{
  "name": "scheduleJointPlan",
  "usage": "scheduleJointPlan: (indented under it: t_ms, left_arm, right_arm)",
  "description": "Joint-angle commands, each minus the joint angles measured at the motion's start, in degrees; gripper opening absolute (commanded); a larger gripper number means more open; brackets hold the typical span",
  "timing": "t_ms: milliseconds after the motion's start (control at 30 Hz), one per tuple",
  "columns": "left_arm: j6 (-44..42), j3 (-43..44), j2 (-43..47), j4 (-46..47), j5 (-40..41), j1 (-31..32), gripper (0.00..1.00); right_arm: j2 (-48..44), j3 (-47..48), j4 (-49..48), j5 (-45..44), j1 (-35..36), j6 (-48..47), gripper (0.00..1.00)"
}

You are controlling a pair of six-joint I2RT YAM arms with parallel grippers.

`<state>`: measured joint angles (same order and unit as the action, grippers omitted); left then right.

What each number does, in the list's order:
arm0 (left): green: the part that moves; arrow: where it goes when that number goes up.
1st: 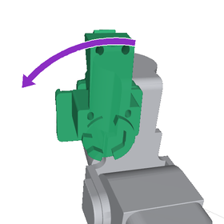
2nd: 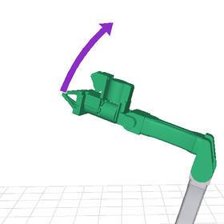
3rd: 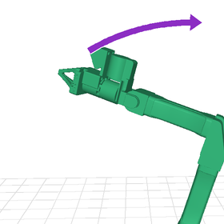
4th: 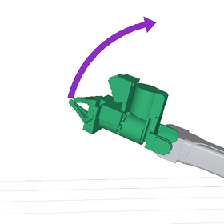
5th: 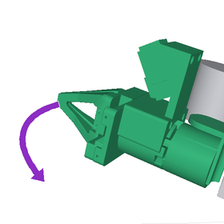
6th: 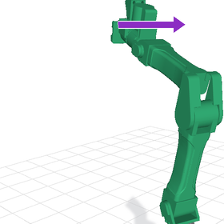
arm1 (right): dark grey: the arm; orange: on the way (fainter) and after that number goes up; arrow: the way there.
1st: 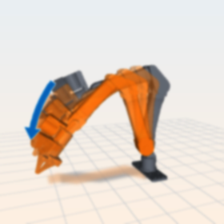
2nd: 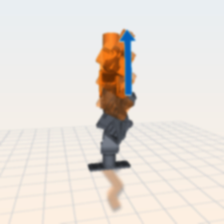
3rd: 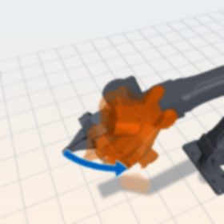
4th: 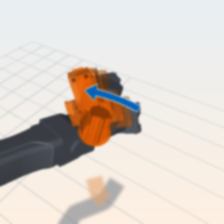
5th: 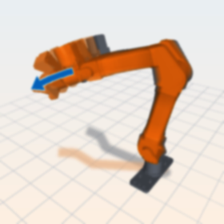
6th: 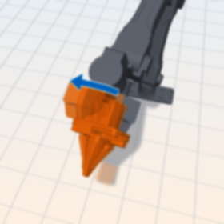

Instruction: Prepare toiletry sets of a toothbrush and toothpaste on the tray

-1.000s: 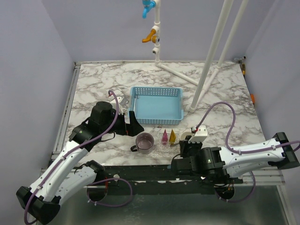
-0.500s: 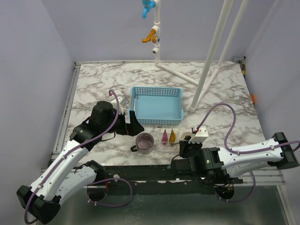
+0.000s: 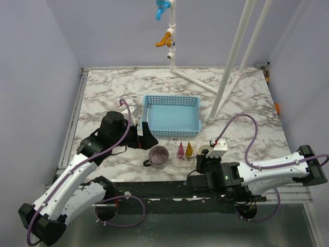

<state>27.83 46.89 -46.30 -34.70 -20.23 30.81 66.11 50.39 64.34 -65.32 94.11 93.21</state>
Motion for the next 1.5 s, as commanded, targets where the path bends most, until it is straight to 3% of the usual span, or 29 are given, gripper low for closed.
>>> scheduleJointPlan:
  t_ms: [0, 267, 733, 1100, 1467]
  left_arm:
    - [0.0, -0.6, 0.4, 1.1, -1.5, -0.4, 0.99]
    - [0.1, -0.8, 0.4, 1.3, -1.6, -0.3, 0.99]
    - [1.2, 4.1, -3.2, 0.4, -0.7, -0.5, 0.99]
    - [3.2, 12.8, -13.8, 0.2, 2.7, -1.0, 0.95]
    - [2.2, 23.5, -29.8, -4.8, 13.8, -1.1, 0.86]
  right_arm:
    - [0.4, 0.0, 1.9, -2.3, -0.1, 3.3, 0.24]
    - [0.5, 1.3, 4.1, -2.4, -0.1, 4.1, 0.3]
    - [0.2, 5.6, 8.1, -4.0, -0.1, 3.1, 0.32]
    - [-2.5, 7.3, 7.0, -2.3, -0.2, -1.5, 0.34]
    - [-3.2, 7.9, 2.4, -1.1, -0.2, -9.1, 0.36]
